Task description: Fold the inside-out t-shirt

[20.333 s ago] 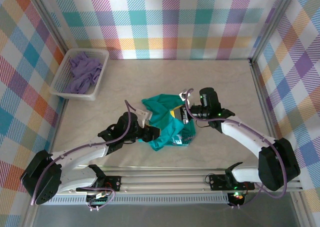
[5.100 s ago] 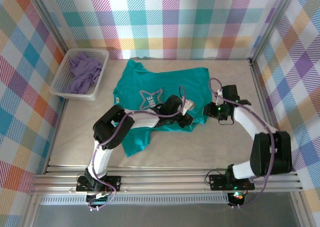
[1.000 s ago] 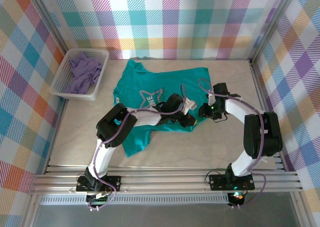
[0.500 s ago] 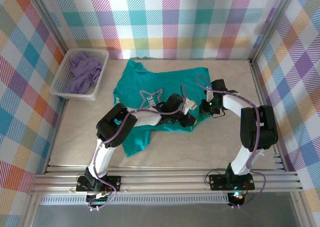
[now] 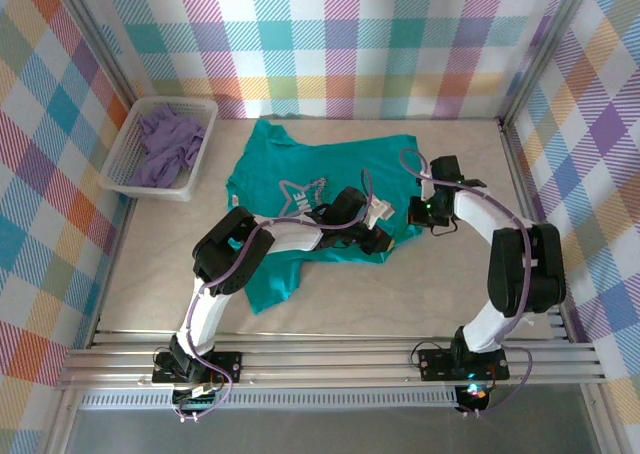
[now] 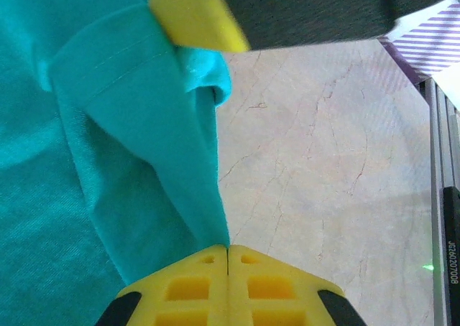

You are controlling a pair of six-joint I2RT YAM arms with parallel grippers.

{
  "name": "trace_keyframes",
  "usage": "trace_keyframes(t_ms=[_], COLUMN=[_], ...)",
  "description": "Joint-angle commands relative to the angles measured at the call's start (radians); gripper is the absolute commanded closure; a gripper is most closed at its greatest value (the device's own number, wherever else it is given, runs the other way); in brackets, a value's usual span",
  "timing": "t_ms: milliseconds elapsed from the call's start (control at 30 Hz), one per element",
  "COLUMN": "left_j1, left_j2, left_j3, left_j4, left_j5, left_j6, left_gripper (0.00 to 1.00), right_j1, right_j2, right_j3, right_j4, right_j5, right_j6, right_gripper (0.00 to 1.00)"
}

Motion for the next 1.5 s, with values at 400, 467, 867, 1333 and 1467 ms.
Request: trace_keyframes(t_ms=[400, 467, 867, 1333, 1467], left_j1=[0.029, 0.033, 0.023, 0.179, 0.209], left_j2=[0.030, 0.040, -0.076, -0.879, -1.145], left_j3=[0.036, 0.044, -0.029, -0.608, -0.715], left_j4=[0.000, 0.007, 0.007, -0.579, -0.849], left_j5=[-0.074, -0.061, -0.055, -0.570, -0.696], left_j6=[-0.084, -0.094, -0.059, -0.348, -0.448], left_gripper=[1.00, 1.00, 0.69, 0.44, 0.41], right_j1=[-0.005, -0.006, -0.127, -0.189, -0.190], right_j2=[-0.179, -0.195, -0.146, -0.127, -0.144], right_j3=[-0.029, -0.037, -0.055, -0.143, -0.161], right_j4=[-0.226, -0.225, -0.100, 0.123, 0.139], right_j5=[-0.099, -0.117, -0.123, -0.212, -0.231], right_j6=[-0.025, -0.024, 0.037, 0.125, 0.124], right_gripper=[1.00, 1.00, 1.00, 1.00, 1.00])
